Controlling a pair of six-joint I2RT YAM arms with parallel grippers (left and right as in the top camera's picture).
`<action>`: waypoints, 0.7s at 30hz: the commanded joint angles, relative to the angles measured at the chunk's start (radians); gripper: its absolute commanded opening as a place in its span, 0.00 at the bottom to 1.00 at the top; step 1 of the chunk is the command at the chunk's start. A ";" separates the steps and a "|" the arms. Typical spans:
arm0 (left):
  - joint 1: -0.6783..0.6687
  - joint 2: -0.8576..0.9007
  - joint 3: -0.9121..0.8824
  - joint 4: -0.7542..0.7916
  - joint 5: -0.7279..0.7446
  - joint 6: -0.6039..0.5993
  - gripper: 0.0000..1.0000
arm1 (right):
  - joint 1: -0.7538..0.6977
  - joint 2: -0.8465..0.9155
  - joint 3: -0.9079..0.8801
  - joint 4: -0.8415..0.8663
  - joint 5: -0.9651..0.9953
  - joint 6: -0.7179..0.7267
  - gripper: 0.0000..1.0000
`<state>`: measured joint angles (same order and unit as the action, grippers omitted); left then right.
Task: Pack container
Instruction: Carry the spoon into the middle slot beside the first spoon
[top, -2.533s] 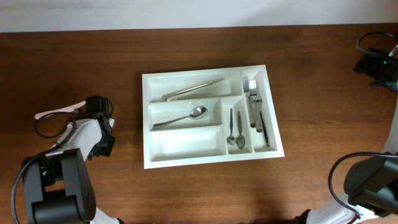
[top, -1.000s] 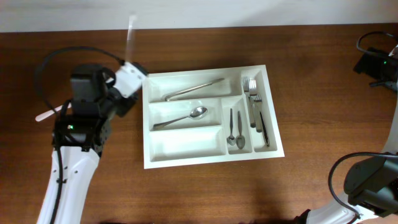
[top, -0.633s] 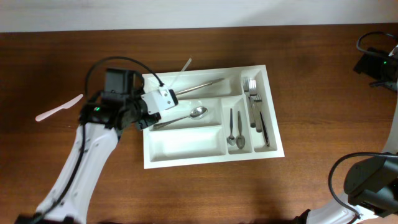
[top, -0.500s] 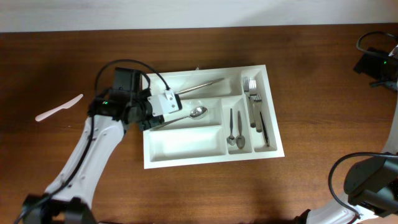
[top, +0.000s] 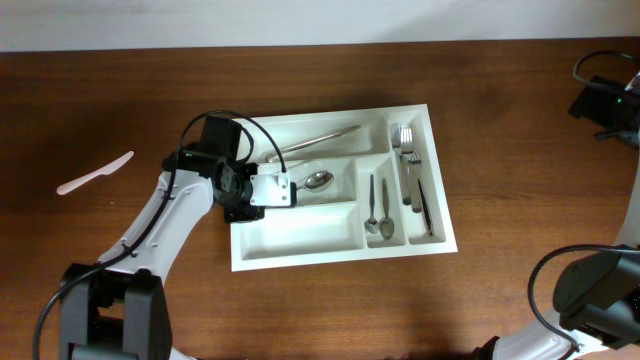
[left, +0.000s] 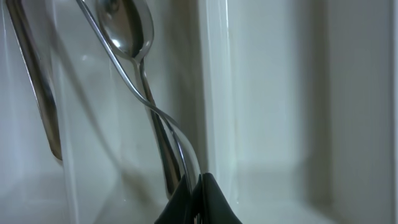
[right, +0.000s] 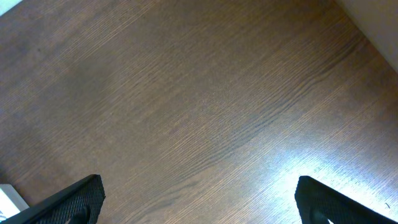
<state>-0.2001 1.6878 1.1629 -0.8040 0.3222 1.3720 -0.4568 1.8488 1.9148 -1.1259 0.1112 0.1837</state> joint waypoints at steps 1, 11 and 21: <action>-0.002 0.018 0.004 -0.001 -0.008 0.108 0.02 | -0.003 -0.010 0.014 0.000 0.002 0.005 0.99; -0.002 0.064 0.004 0.012 -0.121 0.114 0.41 | -0.003 -0.010 0.014 0.000 0.002 0.005 0.99; -0.002 0.031 0.188 0.082 -0.166 -0.375 0.99 | -0.003 -0.010 0.014 0.000 0.002 0.005 0.99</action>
<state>-0.2001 1.7466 1.2480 -0.7300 0.1665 1.2480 -0.4568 1.8488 1.9148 -1.1259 0.1112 0.1841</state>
